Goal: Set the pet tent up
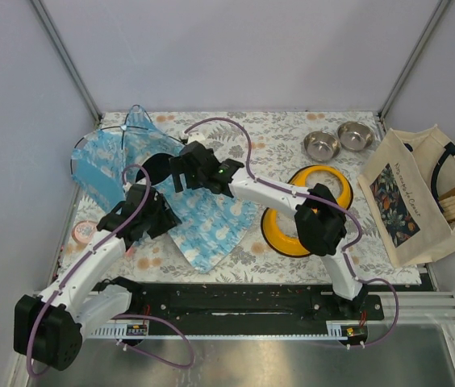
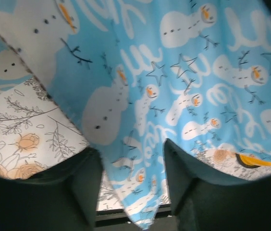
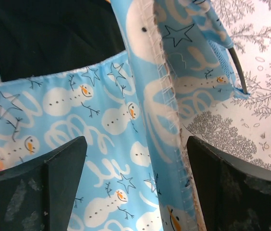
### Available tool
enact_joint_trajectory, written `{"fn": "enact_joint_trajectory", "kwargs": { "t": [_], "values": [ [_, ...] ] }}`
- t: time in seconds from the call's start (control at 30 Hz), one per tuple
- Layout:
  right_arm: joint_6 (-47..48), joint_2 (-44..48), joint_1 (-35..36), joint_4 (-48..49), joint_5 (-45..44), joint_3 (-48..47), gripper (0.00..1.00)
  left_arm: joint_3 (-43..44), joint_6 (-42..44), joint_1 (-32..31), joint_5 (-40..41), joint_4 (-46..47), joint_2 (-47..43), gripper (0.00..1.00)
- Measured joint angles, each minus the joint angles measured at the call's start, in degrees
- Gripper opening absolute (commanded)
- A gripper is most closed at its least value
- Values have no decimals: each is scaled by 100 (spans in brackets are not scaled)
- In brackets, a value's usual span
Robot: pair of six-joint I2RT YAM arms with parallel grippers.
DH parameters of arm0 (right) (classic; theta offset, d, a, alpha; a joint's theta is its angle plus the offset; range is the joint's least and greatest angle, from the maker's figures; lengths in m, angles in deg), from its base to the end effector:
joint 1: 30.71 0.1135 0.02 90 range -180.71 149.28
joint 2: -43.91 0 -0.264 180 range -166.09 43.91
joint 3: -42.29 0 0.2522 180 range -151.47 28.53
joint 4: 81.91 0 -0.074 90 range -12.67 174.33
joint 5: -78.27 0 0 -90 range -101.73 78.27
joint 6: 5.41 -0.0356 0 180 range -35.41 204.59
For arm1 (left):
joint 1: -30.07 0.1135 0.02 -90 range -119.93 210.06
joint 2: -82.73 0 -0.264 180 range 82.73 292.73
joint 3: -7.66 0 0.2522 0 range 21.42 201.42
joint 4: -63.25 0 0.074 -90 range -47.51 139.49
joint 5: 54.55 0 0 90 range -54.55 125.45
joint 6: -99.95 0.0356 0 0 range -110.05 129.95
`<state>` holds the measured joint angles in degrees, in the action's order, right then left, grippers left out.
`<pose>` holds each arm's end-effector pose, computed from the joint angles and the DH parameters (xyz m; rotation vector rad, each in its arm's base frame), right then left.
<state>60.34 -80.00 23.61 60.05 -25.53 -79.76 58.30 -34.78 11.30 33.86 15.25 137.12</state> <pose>0.3001 0.4033 0.2548 -0.4672 2.2367 0.4614 0.1756 -0.0607 0.2256 -0.5594 2.4815 -0.4942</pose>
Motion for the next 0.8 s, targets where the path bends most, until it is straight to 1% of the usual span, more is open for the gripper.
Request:
{"fn": "enact_joint_trajectory", "kwargs": {
  "t": [0.07, 0.13, 0.2, 0.27, 0.3, 0.33, 0.4, 0.43, 0.5, 0.63, 0.8],
  "values": [
    [33, 186, -11, 358, 46, 260, 97, -55, -101, 15, 46, 11, 0, 30],
    [28, 400, -17, 704, 105, 616, 95, -90, -181, 37, 116, 0, 7, 18],
    [15, 577, -17, 918, 127, 901, 90, -92, -234, 55, 175, -9, 22, 8],
    [-17, 752, -17, 1097, 140, 1169, 85, -92, -269, 74, 208, -4, 68, 1],
    [-37, 848, -17, 1182, 144, 1298, 77, -92, -280, 83, 225, -7, 103, 0],
    [-50, 920, -17, 1233, 144, 1381, 64, -92, -289, 92, 240, -7, 151, 0],
    [-72, 1056, -17, 1290, 144, 1497, 31, -92, -293, 101, 271, -4, 234, 0],
    [-59, 1095, -17, 1325, 151, 1515, 18, -92, -293, 105, 284, -2, 269, 0],
    [-59, 1119, -20, 1447, 212, 1519, 0, -92, -293, 114, 295, 13, 328, 0],
    [-20, 1016, -28, 1458, 577, 1322, 0, -76, -293, 129, 293, 52, 426, 0],
    [92, 398, -33, 1272, 1165, 487, 0, 140, -291, 149, 295, 103, 566, 0]
  ]
}}
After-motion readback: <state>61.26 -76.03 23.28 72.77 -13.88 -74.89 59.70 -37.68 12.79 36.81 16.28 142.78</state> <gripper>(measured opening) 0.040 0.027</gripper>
